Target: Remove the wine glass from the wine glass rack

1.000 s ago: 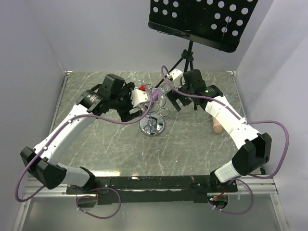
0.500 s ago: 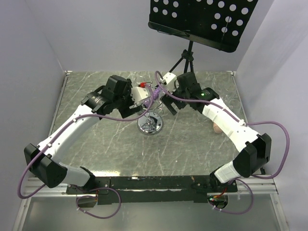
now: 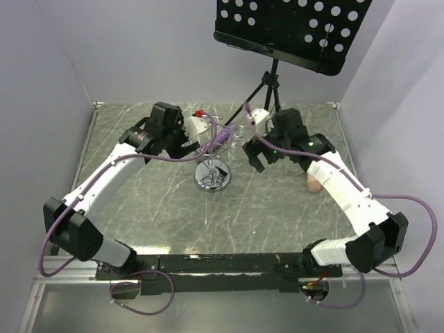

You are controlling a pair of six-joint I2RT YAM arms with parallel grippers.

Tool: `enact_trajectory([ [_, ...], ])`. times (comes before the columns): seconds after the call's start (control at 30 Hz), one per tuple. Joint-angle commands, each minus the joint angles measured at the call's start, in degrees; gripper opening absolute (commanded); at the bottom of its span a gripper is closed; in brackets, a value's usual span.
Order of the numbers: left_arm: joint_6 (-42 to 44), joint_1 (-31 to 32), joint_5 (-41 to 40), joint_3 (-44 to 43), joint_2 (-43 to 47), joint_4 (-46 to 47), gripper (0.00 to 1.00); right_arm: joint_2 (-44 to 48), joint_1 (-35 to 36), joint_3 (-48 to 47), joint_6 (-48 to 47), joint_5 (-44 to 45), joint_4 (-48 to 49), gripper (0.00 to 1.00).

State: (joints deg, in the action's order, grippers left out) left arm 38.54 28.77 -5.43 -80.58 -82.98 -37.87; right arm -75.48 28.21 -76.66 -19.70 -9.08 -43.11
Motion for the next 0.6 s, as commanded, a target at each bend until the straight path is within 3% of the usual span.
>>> enact_trajectory([
  [0.0, 1.7, -0.3, 3.5, 0.1, 3.6, 0.4, 1.00, 4.8, -8.9, 3.3, 5.1, -14.5, 6.5, 1.00],
  [0.1, 1.5, -0.3, 6.3, 2.6, 7.2, 1.5, 1.00, 9.2, -13.3, 12.0, 4.3, -24.5, 16.7, 1.00],
  [0.23, 2.9, -0.5, 11.5, 8.0, 13.1, 3.3, 1.00, 7.5, -13.4, 13.0, 0.4, -31.4, 17.5, 1.00],
  [0.37, 1.3, -0.6, 12.0, 8.9, 14.5, 3.2, 1.00, 7.2, -13.4, 16.2, 2.6, -33.8, 25.4, 1.00],
  [0.57, -7.8, -1.1, 19.8, 10.1, 18.9, 8.3, 1.00, 1.1, -13.4, 13.8, 2.0, -35.3, 27.7, 1.00],
])
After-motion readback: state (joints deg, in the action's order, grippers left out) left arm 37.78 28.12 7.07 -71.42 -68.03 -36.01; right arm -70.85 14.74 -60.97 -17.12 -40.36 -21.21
